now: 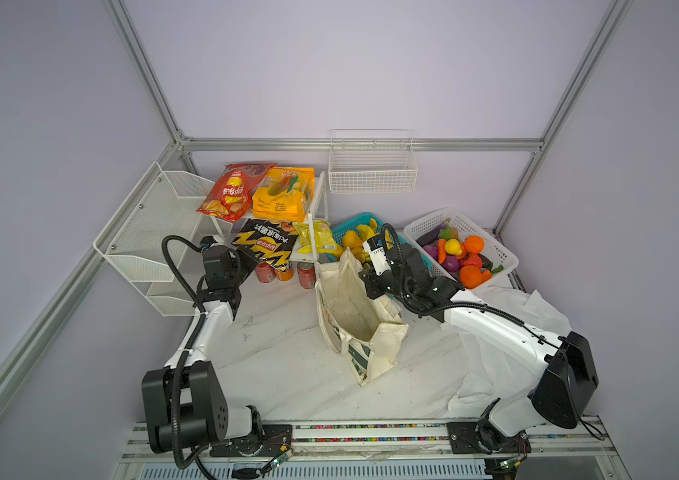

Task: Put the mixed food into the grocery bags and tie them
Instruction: 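Pull the black Lay's chip bag off the shelf with the left gripper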

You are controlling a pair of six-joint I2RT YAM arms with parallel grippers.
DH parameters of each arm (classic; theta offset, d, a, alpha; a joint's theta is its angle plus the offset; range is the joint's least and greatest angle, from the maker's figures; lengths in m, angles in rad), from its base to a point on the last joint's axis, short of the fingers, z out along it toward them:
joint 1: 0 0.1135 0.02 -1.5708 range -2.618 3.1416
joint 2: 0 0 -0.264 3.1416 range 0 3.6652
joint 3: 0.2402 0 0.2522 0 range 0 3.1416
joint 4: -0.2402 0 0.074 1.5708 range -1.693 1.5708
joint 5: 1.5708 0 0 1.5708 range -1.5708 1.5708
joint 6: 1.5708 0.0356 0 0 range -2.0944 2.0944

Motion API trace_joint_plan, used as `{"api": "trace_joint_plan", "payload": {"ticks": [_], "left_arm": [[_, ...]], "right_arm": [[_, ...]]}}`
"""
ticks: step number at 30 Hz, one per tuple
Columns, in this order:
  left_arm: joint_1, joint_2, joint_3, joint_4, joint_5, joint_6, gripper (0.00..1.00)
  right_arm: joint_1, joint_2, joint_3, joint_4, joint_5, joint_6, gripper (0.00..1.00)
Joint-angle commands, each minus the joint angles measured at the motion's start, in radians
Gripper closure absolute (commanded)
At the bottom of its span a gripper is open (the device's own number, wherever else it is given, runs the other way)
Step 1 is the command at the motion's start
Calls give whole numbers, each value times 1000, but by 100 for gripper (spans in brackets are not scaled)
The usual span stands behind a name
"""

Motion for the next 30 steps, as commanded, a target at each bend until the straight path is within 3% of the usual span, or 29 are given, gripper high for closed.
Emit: {"api": "trace_joint_plan", "payload": {"ticks": [1, 7, 13, 23, 30], "left_arm": [[7, -141, -105, 21, 22, -29, 100], [1, -437, -187, -192, -43, 66, 100], [1, -602, -102, -479, -77, 201, 100], [1, -637, 187, -689, 169, 291, 100], [1, -623, 325, -746, 199, 339, 100]], "right_arm": [[-1, -9, -9, 36, -4, 16, 90], [-2, 0, 4, 60, -11, 22, 90], [-3, 26, 40, 45, -14, 25, 91], [-10, 57, 81, 35, 2, 19, 91], [-9, 65, 87, 35, 5, 20, 91]]}}
